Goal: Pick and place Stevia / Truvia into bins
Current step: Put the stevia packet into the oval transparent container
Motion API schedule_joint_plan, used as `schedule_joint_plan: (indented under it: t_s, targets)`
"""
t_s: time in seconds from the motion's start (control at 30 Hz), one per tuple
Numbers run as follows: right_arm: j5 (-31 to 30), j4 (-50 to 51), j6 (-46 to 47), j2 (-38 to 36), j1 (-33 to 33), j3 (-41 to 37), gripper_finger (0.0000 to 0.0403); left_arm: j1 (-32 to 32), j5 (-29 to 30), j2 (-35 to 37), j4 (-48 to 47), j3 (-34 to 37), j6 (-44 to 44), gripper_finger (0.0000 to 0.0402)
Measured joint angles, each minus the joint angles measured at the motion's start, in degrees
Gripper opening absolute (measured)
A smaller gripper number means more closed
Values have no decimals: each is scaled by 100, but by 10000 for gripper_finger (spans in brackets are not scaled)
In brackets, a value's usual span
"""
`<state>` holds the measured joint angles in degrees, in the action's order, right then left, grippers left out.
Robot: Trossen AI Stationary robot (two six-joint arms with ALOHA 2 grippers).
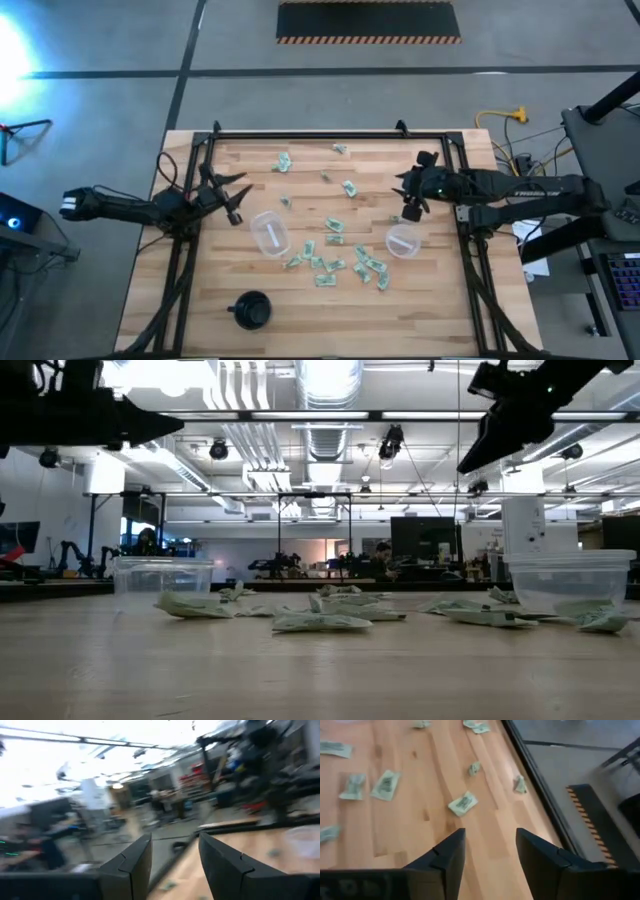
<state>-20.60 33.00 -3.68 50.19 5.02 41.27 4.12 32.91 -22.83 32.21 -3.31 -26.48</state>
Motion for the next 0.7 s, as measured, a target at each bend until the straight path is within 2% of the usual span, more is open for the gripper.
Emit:
schedule_joint_plan:
  t_s: [0.2, 0.3, 0.4, 0.53, 0.7]
  targets:
    - [245, -232, -222, -254, 0, 25, 175, -2, 342, -509, -38, -581, -590, 146]
    - [245, -575, -427, -229, 2, -23, 171, -4, 398, -757, -617, -1033, -535, 146]
    - [247, -1046, -325, -125, 0, -73, 166, -4, 393, -1288, -1098, -1384, 99, 146]
    - [289, -1349, 177, 74, -68, -231, 161, 17, 380, -1885, -1172, -1456, 846, 146]
    - [258, -1336, -162, 271, -88, -475, 156, 17, 394, -2280, -396, -1675, -753, 146]
